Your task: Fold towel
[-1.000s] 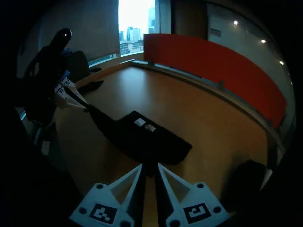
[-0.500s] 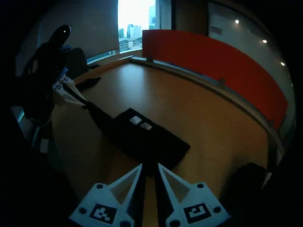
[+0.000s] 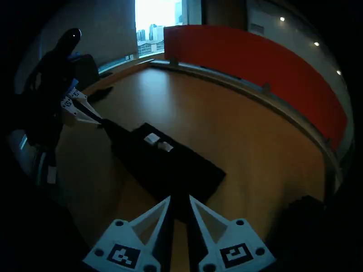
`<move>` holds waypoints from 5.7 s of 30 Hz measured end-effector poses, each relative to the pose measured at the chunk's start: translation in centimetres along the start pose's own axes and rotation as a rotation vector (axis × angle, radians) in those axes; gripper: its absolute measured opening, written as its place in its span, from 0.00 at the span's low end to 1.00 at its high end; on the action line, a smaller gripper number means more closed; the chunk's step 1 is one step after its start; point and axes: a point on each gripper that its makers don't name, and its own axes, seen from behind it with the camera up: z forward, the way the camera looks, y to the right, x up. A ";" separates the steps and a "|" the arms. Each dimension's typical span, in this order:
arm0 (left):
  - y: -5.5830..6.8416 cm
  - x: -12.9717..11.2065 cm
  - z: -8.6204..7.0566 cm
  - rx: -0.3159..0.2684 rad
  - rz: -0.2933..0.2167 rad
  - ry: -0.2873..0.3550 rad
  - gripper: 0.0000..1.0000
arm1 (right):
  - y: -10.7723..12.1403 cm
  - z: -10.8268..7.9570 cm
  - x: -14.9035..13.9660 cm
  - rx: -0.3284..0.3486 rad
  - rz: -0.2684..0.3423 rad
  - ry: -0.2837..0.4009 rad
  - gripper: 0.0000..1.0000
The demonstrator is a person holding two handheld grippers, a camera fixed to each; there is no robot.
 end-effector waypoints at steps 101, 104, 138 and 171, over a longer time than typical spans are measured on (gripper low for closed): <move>-8.2 2.1 10.0 0.175 0.088 -0.020 0.65 | 8.8 9.2 -0.2 -0.231 0.055 -0.061 0.87; -8.7 2.4 9.8 0.186 0.085 -0.013 0.73 | 9.0 9.0 0.0 -0.240 0.048 -0.055 0.96; -7.2 -1.3 5.7 0.182 -0.022 0.007 1.00 | 4.7 4.8 -1.9 -0.211 0.064 -0.016 0.99; -7.3 -7.4 1.1 0.234 -0.205 0.018 1.00 | 2.2 3.9 -3.9 -0.116 0.021 -0.032 0.99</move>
